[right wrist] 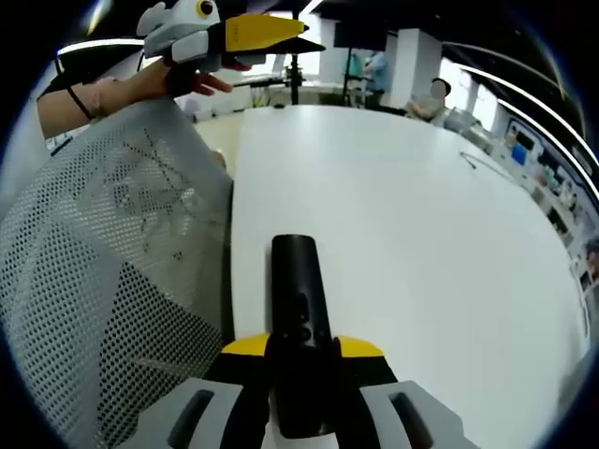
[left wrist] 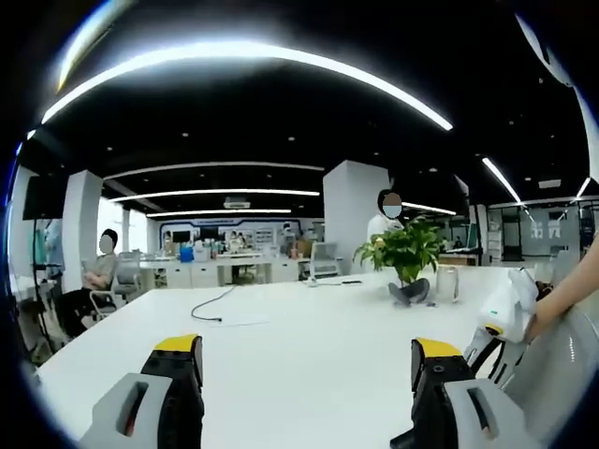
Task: Press the specified remote control buttons in sequence, fully releasing each button before pressing the next.
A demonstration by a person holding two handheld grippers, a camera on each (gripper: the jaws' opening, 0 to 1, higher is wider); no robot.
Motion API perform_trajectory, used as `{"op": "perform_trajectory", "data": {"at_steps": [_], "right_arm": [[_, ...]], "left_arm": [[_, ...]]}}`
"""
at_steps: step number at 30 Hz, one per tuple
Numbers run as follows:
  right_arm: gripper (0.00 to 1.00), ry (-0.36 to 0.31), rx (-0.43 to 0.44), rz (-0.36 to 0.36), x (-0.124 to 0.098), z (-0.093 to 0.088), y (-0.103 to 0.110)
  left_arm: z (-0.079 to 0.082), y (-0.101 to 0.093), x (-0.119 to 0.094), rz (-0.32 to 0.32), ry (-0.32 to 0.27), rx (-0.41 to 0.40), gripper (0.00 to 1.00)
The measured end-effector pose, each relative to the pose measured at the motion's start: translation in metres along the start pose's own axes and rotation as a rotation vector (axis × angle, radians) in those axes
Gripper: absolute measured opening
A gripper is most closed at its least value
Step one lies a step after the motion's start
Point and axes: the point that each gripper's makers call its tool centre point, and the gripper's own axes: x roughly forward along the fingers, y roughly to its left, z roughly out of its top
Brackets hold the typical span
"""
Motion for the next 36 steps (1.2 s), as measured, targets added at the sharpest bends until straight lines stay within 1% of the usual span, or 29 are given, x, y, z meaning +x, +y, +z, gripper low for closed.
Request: {"op": "perform_trajectory", "data": {"at_steps": [3, 5, 7, 9, 10, 12, 13, 14, 16, 18, 19, 20, 21, 25, 28, 30, 32, 36], "right_arm": [[0.22, 0.004, 0.002, -0.003, 0.000, -0.001, 0.000], [0.22, 0.002, 0.016, -0.010, -0.001, -0.002, -0.001], [0.22, 0.000, 0.028, -0.017, -0.001, -0.002, -0.002], [0.22, -0.002, 0.025, -0.020, -0.001, -0.002, -0.002], [0.22, -0.003, 0.021, -0.019, -0.001, -0.002, -0.002], [0.22, -0.004, 0.022, -0.017, -0.001, -0.001, -0.002], [0.22, -0.003, 0.023, -0.017, -0.001, -0.001, -0.002], [0.22, -0.002, 0.026, -0.018, -0.001, -0.001, -0.002], [0.22, 0.001, 0.031, -0.022, 0.000, -0.001, -0.001], [0.22, 0.008, 0.028, -0.025, 0.000, 0.000, -0.001], [0.21, 0.010, 0.027, -0.024, 0.000, 0.000, -0.001], [0.22, 0.010, 0.028, -0.023, 0.000, 0.000, -0.001], [0.21, 0.012, 0.029, -0.023, 0.000, 0.000, -0.001], [0.21, 0.038, 0.018, -0.019, 0.000, 0.002, 0.001], [0.21, 0.044, 0.020, -0.016, 0.000, 0.002, 0.000], [0.21, 0.051, 0.015, -0.015, 0.000, 0.002, 0.001], [0.21, 0.060, 0.007, -0.008, 0.000, 0.002, 0.001], [0.21, 0.064, -0.004, 0.001, 0.001, 0.002, -0.002]], "left_arm": [[0.001, 0.002, 0.000, 0.021, 0.008, 0.069, 0.97], [0.002, 0.000, -0.001, 0.015, 0.001, 0.081, 0.96], [0.000, -0.005, 0.001, -0.016, 0.009, 0.043, 0.96], [-0.011, -0.004, 0.003, -0.037, 0.063, -0.001, 0.96], [-0.013, -0.002, 0.003, -0.043, 0.072, -0.008, 0.95], [-0.014, 0.001, 0.003, -0.041, 0.060, -0.010, 0.96], [-0.006, 0.002, 0.002, -0.028, 0.024, 0.009, 0.98], [-0.004, 0.003, 0.002, -0.023, 0.014, 0.012, 0.98], [-0.007, 0.003, 0.001, -0.024, 0.032, -0.026, 0.97], [-0.007, 0.005, 0.000, -0.017, 0.032, -0.034, 0.97], [-0.006, 0.006, -0.001, -0.011, 0.028, -0.034, 0.97], [-0.002, 0.008, -0.003, -0.007, 0.004, -0.035, 0.96], [0.000, 0.008, -0.004, -0.005, -0.004, -0.039, 0.95], [-0.002, 0.009, -0.004, -0.008, 0.006, -0.056, 0.94], [-0.001, 0.008, -0.004, -0.011, 0.001, -0.038, 0.94], [-0.004, 0.006, -0.004, -0.020, 0.019, -0.037, 0.94], [-0.004, 0.005, -0.004, -0.023, 0.024, -0.033, 0.93], [-0.005, 0.006, -0.005, -0.011, 0.030, -0.008, 0.93]]}}
